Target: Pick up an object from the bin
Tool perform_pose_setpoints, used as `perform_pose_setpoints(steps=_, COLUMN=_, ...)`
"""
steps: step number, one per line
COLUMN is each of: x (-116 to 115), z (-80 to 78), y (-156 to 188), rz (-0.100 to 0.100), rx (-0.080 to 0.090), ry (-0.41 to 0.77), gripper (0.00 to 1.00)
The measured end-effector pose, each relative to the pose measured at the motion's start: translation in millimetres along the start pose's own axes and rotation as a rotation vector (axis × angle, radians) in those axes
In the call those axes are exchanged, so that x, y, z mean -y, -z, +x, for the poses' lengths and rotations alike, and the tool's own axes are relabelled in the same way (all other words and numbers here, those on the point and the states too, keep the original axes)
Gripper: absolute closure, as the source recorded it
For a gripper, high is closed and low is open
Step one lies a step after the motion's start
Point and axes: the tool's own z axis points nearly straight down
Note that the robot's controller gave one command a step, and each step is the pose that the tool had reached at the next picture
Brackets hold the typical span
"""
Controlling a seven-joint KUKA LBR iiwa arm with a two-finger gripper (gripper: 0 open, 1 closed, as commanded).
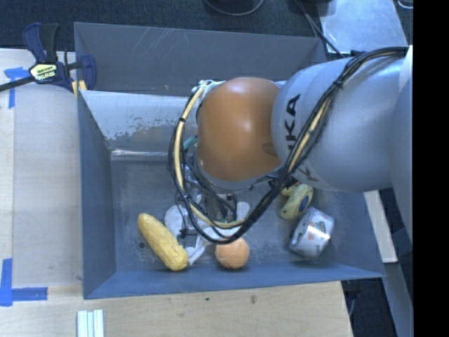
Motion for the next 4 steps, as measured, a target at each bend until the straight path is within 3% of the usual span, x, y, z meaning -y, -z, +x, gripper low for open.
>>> perform_pose_setpoints(steps=1, x=0.7, z=-1.9, y=4.7, rz=-0.002, rx=0.008, ry=-0.003, gripper=0.0)
perform_pose_setpoints(steps=2, x=47.0, z=-64.9, y=-73.0, rz=-0.002, rx=0.013, ry=0.02, gripper=0.0)
perform_pose_setpoints(steps=3, x=64.3, z=-73.3, y=-94.4, rz=0.0, rx=0.001, ry=0.09, gripper=0.0)
perform_pose_setpoints(steps=4, x=92.9, z=-78.8, y=-79.0, rz=-0.002, rx=0.016, ry=0.133, gripper=0.0)
